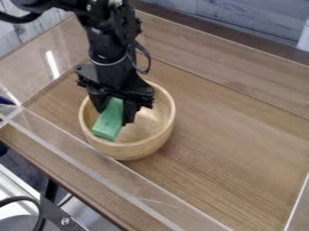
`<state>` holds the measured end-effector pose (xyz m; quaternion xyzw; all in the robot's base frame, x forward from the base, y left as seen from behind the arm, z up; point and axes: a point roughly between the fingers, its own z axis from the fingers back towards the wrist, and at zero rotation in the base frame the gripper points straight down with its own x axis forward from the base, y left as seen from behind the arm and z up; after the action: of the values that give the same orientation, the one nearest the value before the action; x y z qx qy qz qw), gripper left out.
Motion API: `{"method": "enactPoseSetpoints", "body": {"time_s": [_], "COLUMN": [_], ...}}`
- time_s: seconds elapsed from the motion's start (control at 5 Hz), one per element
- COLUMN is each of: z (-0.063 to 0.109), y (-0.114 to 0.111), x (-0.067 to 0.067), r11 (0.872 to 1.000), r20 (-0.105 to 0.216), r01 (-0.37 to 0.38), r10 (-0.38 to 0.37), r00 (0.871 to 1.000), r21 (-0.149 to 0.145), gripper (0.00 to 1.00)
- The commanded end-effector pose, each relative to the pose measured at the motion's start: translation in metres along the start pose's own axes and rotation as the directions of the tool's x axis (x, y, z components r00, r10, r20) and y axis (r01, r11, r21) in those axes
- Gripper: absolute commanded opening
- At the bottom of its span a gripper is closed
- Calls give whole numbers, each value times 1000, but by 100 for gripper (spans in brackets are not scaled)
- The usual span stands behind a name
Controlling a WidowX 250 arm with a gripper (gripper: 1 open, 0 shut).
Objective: Put the green block in the brown bowl
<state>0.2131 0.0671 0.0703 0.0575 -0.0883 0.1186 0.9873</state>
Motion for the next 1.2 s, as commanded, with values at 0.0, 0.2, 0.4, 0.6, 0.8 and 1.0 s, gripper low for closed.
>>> {"method": "enactPoseSetpoints", "body": {"time_s": [0.0, 0.2, 0.4, 0.6, 0.8, 1.0], "z": [17, 12, -2, -13, -17, -16], "y": [3, -1, -2, -3, -6, -8], "x": [20, 28, 24, 21, 16, 11], "r11": [999, 995, 992, 988, 989, 990], "r20": [42, 4, -38, -71, -71, -68], "r01": [20, 74, 111, 144, 143, 137], "r10": [-22, -75, -108, -140, -140, -135], "r00": [999, 997, 993, 988, 988, 989], "r21": [36, 72, 63, 52, 43, 31], "gripper": [0, 0, 0, 0, 0, 100]}}
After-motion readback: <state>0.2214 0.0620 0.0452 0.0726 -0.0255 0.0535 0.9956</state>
